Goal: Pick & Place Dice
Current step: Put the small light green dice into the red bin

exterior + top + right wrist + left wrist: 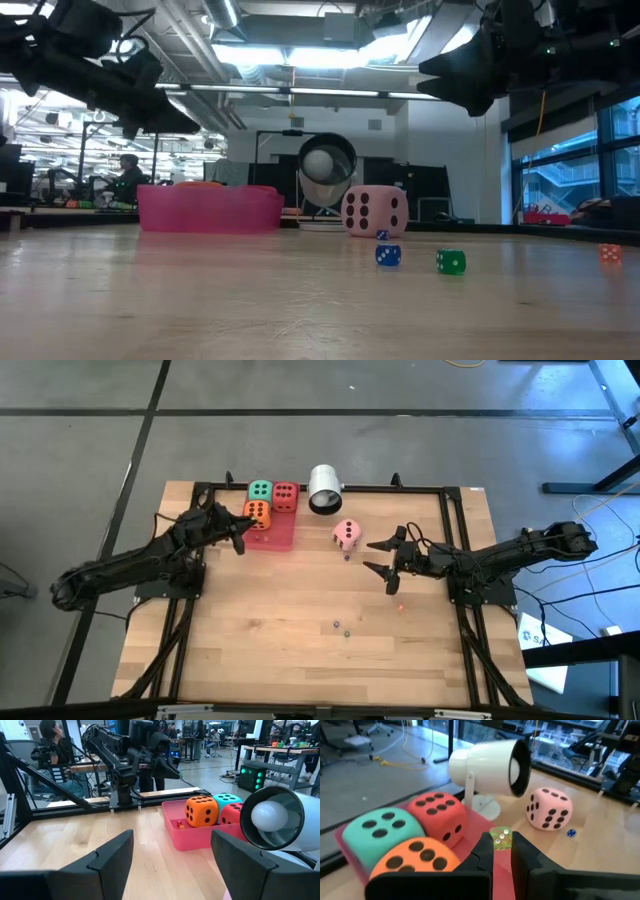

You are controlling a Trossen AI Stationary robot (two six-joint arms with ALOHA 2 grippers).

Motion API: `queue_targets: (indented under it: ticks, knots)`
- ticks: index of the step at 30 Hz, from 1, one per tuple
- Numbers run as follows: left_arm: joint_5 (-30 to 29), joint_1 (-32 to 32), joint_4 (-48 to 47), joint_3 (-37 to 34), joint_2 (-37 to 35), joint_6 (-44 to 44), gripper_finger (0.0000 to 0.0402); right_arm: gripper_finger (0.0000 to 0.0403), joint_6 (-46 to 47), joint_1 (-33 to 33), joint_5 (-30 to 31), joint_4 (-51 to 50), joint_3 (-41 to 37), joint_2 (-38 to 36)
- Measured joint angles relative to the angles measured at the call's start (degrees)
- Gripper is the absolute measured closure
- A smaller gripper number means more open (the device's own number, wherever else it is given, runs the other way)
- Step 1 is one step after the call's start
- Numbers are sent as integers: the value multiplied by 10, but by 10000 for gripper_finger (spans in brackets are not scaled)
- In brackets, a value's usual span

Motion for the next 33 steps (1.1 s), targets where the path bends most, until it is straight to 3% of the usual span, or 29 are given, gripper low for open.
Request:
queue_targets:
  ticks: [8,24,33]
  knots:
    - [49,38,-17,0,17,-1,388,138,0,0,0,0,0,0]
    - [30,48,-198,118,133,54,388,138,2,-9,0,0,0,0]
    - [28,48,-242,160,215,63,388,138,2,-9,-15,0,0,0]
